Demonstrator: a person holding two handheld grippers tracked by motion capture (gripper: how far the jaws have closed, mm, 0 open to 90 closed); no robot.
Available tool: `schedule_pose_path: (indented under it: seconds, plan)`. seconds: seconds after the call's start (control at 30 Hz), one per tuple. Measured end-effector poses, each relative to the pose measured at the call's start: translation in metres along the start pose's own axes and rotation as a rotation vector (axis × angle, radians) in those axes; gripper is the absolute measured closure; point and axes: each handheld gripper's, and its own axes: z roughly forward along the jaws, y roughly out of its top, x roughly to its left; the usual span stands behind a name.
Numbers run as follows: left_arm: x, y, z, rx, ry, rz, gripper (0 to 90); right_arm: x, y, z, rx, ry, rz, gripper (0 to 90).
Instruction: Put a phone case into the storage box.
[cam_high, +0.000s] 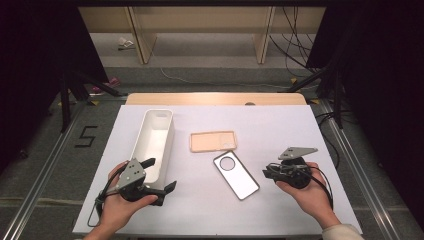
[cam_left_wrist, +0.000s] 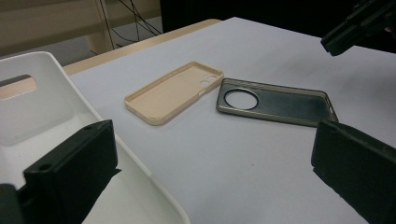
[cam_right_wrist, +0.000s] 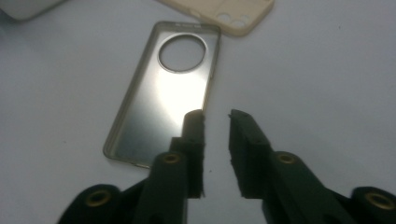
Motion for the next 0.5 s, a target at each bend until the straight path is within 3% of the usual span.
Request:
schedule_pose_path:
  seconds: [0.1, 0.3, 0.5]
  plan:
    - [0.0, 0.0, 0.0, 0.001, 0.001, 0.0, 0.2, 0.0, 0.005, 0.014, 0.084, -0.021, -0.019, 90.0]
    - [-0.001, 0.0, 0.0, 0.0, -0.002, 0.001, 0.4, -0.005, 0.013, 0.045, 0.259, -0.045, -0.006, 90.0]
    - [0.0, 0.0, 0.0, -0.003, -0.007, -0.001, 0.4, -0.009, 0.017, 0.063, 0.353, -0.038, 0.0, 90.0]
